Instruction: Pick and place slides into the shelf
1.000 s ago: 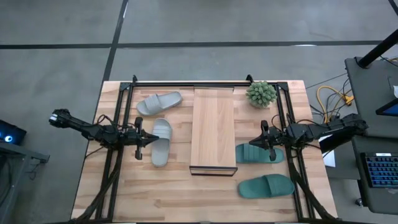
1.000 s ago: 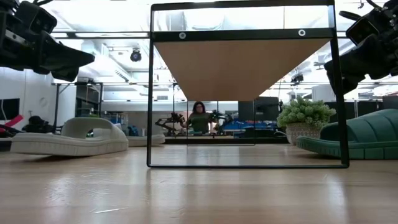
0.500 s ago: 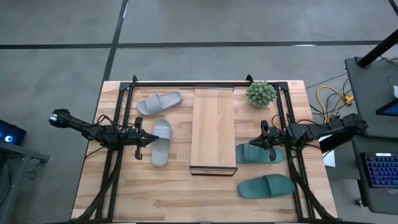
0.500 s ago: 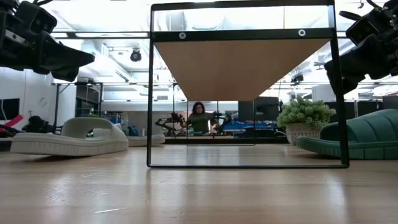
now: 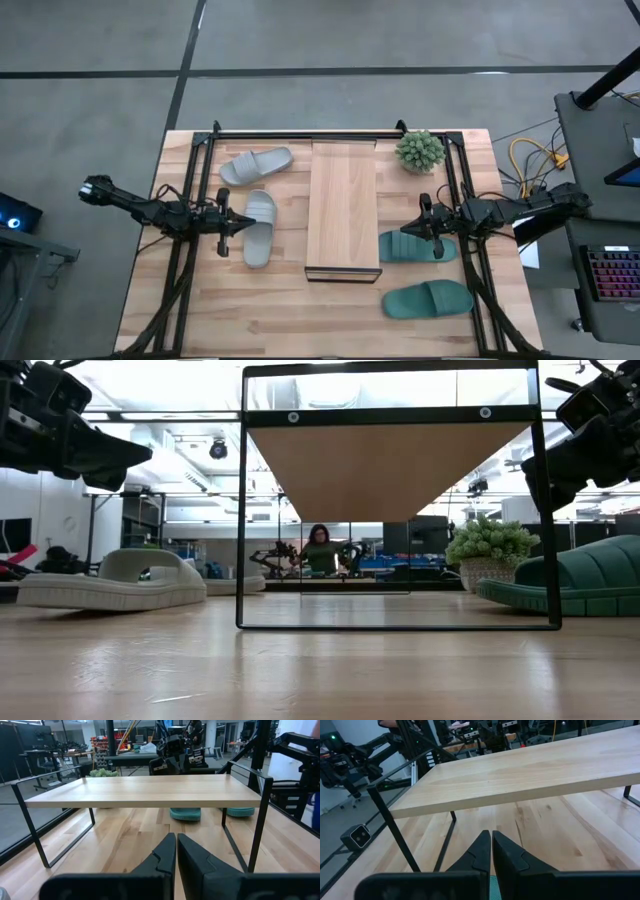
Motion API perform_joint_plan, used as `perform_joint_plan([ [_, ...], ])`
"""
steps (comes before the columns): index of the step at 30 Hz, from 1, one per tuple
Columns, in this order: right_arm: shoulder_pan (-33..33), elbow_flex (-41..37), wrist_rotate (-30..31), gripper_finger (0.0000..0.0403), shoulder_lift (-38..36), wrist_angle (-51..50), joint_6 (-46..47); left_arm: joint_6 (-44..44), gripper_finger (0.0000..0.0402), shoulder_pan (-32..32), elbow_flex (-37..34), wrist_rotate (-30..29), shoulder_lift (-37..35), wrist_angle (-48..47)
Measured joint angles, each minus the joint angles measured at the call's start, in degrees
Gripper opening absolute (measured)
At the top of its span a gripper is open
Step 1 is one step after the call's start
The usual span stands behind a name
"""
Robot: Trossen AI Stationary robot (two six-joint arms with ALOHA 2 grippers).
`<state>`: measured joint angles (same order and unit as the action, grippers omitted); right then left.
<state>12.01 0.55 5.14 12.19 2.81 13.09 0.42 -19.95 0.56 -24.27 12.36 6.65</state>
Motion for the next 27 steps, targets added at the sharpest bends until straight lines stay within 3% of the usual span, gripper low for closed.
perform_joint_plan([
  [24,0.02,-0.02,0.0,0.0009,0.0,-0.01,-0.01,0.15,0.0,0.0,0.0,0.0,0.0,-0.02],
  [27,0.0,-0.01,0.01,0.0009,0.0,0.0,-0.01,4.99,0.0,0.0,0.0,-0.08,0.0,0.07],
])
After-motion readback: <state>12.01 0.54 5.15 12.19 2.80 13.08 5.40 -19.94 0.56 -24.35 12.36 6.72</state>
